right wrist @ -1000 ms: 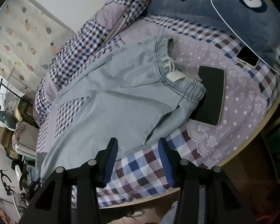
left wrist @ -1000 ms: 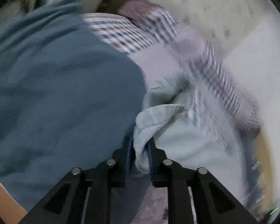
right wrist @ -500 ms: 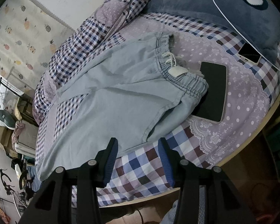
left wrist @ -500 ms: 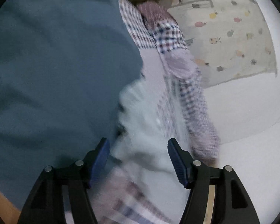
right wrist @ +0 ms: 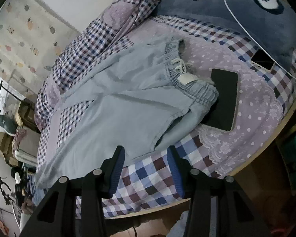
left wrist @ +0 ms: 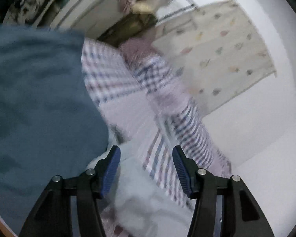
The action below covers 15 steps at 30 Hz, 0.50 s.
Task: Fold clothes
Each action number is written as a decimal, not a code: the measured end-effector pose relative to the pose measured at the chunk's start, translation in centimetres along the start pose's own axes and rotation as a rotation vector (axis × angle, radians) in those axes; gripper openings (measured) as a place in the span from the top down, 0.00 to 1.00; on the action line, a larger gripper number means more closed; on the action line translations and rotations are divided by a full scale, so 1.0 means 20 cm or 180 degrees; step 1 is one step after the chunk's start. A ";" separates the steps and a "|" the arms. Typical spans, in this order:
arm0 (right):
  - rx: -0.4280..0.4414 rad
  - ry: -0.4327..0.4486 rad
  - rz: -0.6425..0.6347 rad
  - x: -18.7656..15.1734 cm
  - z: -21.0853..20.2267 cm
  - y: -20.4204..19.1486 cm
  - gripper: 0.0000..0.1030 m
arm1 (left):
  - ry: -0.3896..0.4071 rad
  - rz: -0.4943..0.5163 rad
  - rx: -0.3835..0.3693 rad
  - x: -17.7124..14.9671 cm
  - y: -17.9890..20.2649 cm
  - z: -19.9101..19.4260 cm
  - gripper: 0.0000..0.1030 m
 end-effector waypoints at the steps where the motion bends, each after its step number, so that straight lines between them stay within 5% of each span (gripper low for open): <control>1: 0.0001 -0.0002 0.0009 0.00 0.00 0.01 0.53 | 0.0093 -0.0045 -0.0035 0.04 -0.01 -0.04 0.43; 7: 0.0005 -0.0021 0.0062 -0.01 0.04 0.04 0.53 | -0.0269 -0.0057 0.0325 -0.11 -0.27 -0.01 0.39; 12: 0.0040 -0.0103 0.0008 -0.03 0.09 0.00 0.53 | -0.0801 -0.0192 0.0264 -0.39 -0.33 0.13 0.38; 15: 0.0043 -0.0122 -0.0050 -0.04 0.09 -0.03 0.53 | -0.0898 -0.0193 0.0235 -0.44 -0.28 0.25 0.38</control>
Point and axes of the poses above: each gripper's, at about its wrist camera, not at the fingertips, and z roughly the way its jaws point, y to its right, x to its top, the point moved 8 cm from there along z, roughly the way its jaws point, and after that the axes turned 13 degrees about x, right-handed, at the moved point
